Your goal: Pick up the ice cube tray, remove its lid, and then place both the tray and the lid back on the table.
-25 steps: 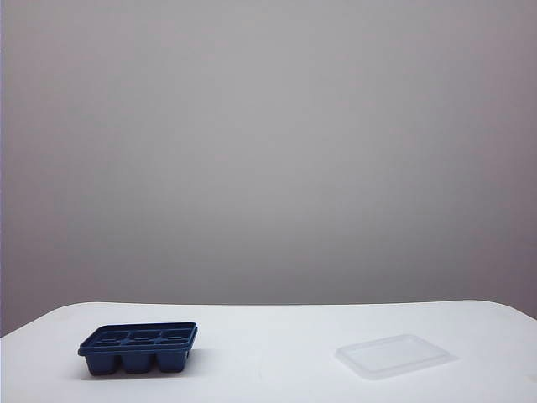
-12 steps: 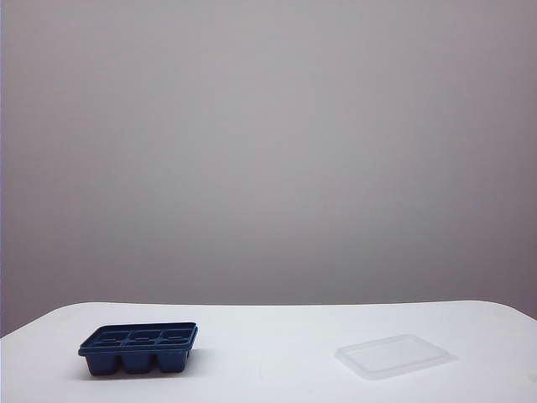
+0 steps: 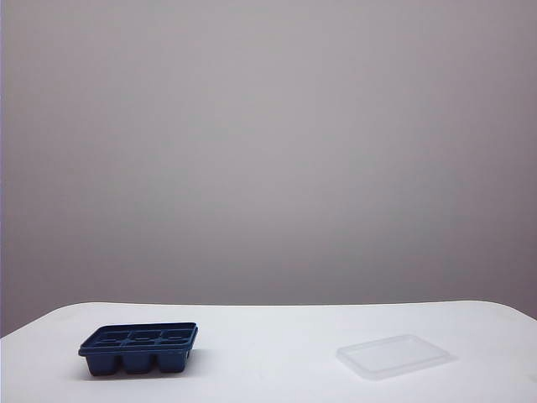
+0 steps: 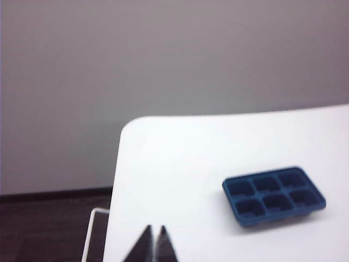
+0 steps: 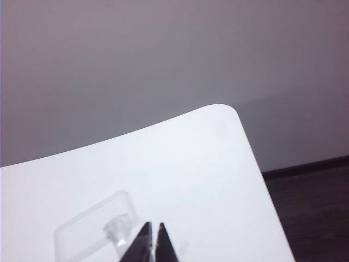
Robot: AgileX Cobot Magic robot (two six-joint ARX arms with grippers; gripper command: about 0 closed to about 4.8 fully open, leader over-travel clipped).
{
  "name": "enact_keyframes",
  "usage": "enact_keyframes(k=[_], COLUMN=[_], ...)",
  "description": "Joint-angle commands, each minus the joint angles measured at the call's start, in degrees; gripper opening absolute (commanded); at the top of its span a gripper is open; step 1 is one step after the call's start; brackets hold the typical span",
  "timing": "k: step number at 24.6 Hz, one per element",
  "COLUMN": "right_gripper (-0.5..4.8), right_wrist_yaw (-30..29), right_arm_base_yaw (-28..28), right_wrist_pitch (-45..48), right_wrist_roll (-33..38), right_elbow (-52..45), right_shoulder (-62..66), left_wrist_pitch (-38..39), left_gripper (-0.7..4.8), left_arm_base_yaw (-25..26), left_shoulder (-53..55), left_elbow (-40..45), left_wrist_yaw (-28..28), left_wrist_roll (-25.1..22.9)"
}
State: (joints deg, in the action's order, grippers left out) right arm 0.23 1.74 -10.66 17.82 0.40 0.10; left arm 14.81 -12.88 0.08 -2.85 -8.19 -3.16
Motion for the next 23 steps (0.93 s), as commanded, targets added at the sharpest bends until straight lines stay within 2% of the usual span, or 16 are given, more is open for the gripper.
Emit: enact_keyframes(k=[1, 5, 7, 8, 10, 23], right_gripper=[0.09, 0.09, 0.09, 0.10, 0.10, 0.10], right_wrist_yaw=[-0.1, -0.1, -0.3, -0.4, -0.3, -0.3], right_arm_base_yaw=[0.0, 0.0, 0.0, 0.0, 0.0, 0.0], right_wrist_pitch=[0.1, 0.2, 0.2, 0.2, 0.2, 0.2], right_wrist_roll=[0.1, 0.1, 0.1, 0.2, 0.1, 0.1], right_elbow=[-0.4, -0.3, -0.3, -0.3, -0.3, -0.3], right_shoulder=[0.0, 0.0, 0.0, 0.0, 0.0, 0.0], left_wrist_pitch=[3.5, 4.0, 4.2, 4.4, 4.4, 4.4], left_gripper=[-0.06, 0.02, 0.53, 0.62, 0.61, 0.61], left_arm_base_yaw=[0.0, 0.0, 0.0, 0.0, 0.0, 0.0], left_shoulder=[0.0, 0.0, 0.0, 0.0, 0.0, 0.0], left_elbow=[-0.1, -0.2, -0.2, -0.2, -0.2, -0.2], left_wrist_yaw=[-0.2, 1.0, 3.5, 4.7, 6.8, 6.9], left_wrist_roll=[-2.4, -2.4, -2.3, -2.1, -2.4, -2.4])
